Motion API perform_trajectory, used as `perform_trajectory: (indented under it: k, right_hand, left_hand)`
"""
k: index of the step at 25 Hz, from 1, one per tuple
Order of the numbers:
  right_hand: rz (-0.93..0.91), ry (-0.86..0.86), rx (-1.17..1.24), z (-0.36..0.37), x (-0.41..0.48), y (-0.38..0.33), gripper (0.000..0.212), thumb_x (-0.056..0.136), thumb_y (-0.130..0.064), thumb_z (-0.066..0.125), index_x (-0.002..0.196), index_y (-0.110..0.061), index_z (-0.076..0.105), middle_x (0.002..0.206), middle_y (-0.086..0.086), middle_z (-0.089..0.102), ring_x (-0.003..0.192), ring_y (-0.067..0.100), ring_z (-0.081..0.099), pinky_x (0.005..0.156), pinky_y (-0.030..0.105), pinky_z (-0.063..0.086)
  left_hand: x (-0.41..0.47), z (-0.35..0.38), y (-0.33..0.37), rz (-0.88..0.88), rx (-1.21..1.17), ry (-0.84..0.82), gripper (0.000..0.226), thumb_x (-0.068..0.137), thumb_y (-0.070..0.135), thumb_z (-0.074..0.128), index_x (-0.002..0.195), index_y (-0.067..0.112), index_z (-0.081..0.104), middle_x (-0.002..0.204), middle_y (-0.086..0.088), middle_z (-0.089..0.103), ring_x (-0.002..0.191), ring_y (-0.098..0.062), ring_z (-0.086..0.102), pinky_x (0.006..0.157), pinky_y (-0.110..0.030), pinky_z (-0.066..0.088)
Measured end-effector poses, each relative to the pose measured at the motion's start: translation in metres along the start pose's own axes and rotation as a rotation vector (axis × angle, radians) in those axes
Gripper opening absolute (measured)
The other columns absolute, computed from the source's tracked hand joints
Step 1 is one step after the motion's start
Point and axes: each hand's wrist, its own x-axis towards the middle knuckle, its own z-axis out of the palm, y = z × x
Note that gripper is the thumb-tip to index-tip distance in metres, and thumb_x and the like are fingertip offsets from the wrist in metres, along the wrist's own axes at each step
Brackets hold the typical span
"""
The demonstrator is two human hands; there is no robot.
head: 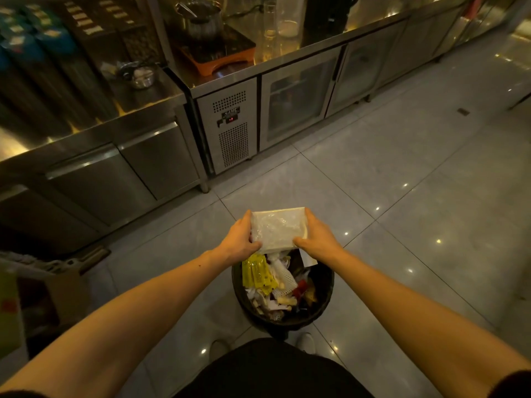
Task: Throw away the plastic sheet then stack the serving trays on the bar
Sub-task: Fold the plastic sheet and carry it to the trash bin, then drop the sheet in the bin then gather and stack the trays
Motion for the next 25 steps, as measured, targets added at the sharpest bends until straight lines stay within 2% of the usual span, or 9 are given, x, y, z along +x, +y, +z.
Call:
perform_trajectory:
  k: [2, 3, 4, 6, 11, 19, 25]
  right_hand:
    - [0.029, -0.017, -0.049, -0.002, 0.000, 0.006, 0.061, 0.082, -0.022, 0.068, 0.136, -0.019, 0.039, 0.120, 0.002, 0.058, 0.114, 0.029, 0.059, 0.078, 0.030, 0.050]
    - [0.058, -0.033, -0.082, -0.003, 0.000, 0.010, 0.069, 0.086, -0.029, 0.067, 0.145, -0.016, 0.032, 0.131, 0.008, 0.056, 0.122, 0.032, 0.055, 0.087, 0.036, 0.050]
    - [0.101, -0.052, -0.118, -0.005, 0.000, 0.014, 0.079, 0.090, -0.037, 0.064, 0.152, -0.013, 0.022, 0.144, 0.011, 0.048, 0.131, 0.034, 0.048, 0.098, 0.040, 0.046]
    - [0.171, -0.072, -0.166, -0.008, -0.001, 0.020, 0.088, 0.092, -0.047, 0.058, 0.156, -0.011, 0.009, 0.158, 0.013, 0.029, 0.142, 0.032, 0.033, 0.110, 0.041, 0.034]
    - [0.177, -0.053, -0.207, -0.015, 0.002, 0.020, 0.086, 0.092, -0.054, 0.054, 0.155, -0.013, 0.012, 0.161, 0.013, 0.023, 0.145, 0.031, 0.027, 0.114, 0.042, 0.028]
    - [0.096, -0.053, -0.220, -0.017, 0.004, 0.008, 0.078, 0.096, -0.049, 0.050, 0.155, -0.013, 0.016, 0.161, 0.012, 0.024, 0.146, 0.029, 0.025, 0.116, 0.041, 0.025]
    - [0.064, -0.001, -0.220, -0.016, 0.000, -0.004, 0.072, 0.096, -0.048, 0.051, 0.155, -0.019, 0.020, 0.159, 0.010, 0.028, 0.144, 0.028, 0.029, 0.113, 0.041, 0.028]
  left_hand:
    - [0.002, 0.003, 0.002, 0.000, 0.032, -0.032, 0.092, 0.082, 0.021, 0.072, 0.150, 0.008, 0.012, 0.141, -0.018, 0.043, 0.115, -0.032, 0.056, 0.094, -0.042, 0.052]
    - [0.003, 0.004, 0.002, -0.007, 0.048, -0.070, 0.103, 0.082, 0.027, 0.073, 0.153, 0.008, 0.001, 0.148, -0.018, 0.036, 0.124, -0.033, 0.050, 0.101, -0.040, 0.047]
    - [0.004, 0.004, 0.003, -0.021, 0.071, -0.108, 0.111, 0.082, 0.035, 0.073, 0.154, 0.009, -0.009, 0.155, -0.018, 0.027, 0.135, -0.034, 0.040, 0.107, -0.040, 0.040]
    - [0.005, 0.007, 0.003, -0.039, 0.115, -0.134, 0.114, 0.083, 0.049, 0.068, 0.153, 0.012, -0.014, 0.162, -0.016, 0.009, 0.146, -0.032, 0.021, 0.114, -0.038, 0.027]
    - [0.005, 0.009, 0.002, -0.013, 0.163, -0.096, 0.103, 0.086, 0.055, 0.060, 0.155, 0.012, -0.005, 0.163, -0.013, 0.004, 0.148, -0.029, 0.014, 0.116, -0.036, 0.022]
    - [0.005, 0.008, 0.004, 0.041, 0.159, -0.037, 0.086, 0.093, 0.051, 0.051, 0.155, 0.012, 0.008, 0.160, -0.014, 0.016, 0.145, -0.029, 0.024, 0.113, -0.035, 0.025]
    - [0.000, -0.002, 0.003, 0.088, 0.136, 0.005, 0.081, 0.093, 0.050, 0.050, 0.154, 0.012, 0.013, 0.159, -0.013, 0.021, 0.144, -0.026, 0.025, 0.113, -0.033, 0.024]
